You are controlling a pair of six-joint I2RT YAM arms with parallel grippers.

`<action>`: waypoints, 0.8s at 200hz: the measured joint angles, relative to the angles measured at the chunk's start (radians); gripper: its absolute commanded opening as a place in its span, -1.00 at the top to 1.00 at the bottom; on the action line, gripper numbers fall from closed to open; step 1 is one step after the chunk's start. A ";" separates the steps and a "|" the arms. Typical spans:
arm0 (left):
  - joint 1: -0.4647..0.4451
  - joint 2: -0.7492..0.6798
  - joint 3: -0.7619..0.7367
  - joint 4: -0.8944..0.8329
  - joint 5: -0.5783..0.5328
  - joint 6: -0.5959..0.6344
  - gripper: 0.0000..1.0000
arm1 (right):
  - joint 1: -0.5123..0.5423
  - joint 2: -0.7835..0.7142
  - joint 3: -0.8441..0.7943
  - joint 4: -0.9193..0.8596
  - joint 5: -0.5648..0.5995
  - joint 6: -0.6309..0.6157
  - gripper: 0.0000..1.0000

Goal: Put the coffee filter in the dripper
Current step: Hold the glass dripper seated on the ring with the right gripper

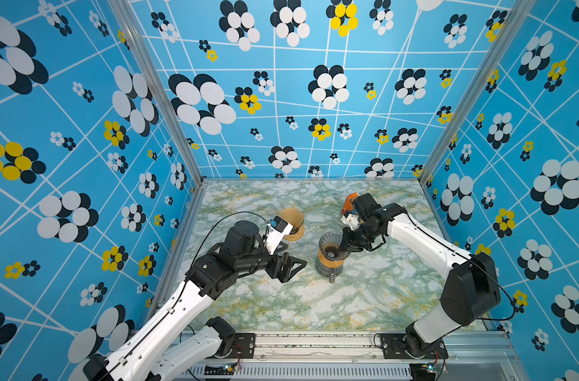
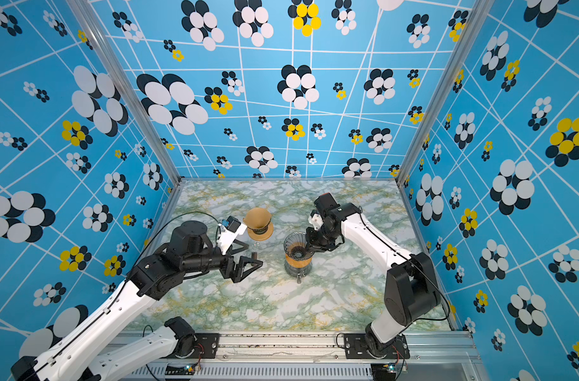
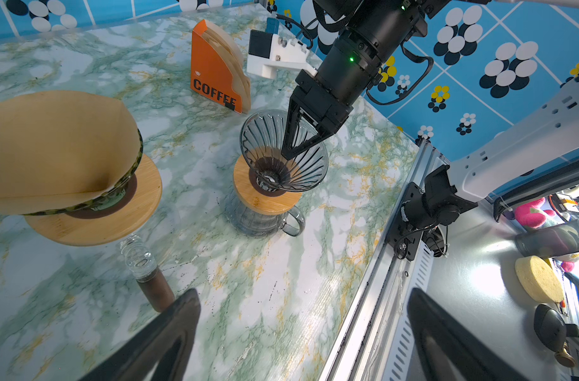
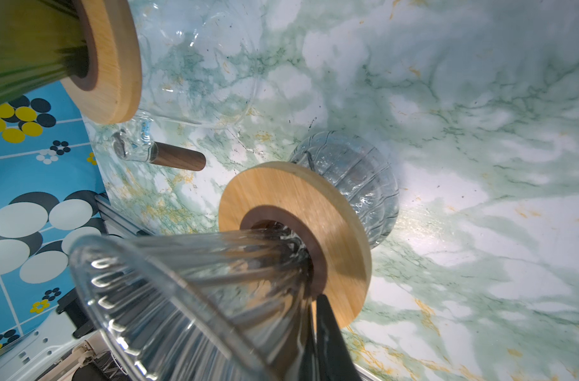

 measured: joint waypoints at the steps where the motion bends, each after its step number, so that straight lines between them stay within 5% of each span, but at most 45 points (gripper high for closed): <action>1: 0.000 0.000 0.000 0.000 0.000 0.000 -0.98 | 0.000 0.000 0.000 0.000 0.000 0.000 0.73; 160: 0.000 0.008 0.000 0.000 0.003 0.000 -0.98 | 0.000 0.000 0.013 -0.021 0.011 0.002 0.64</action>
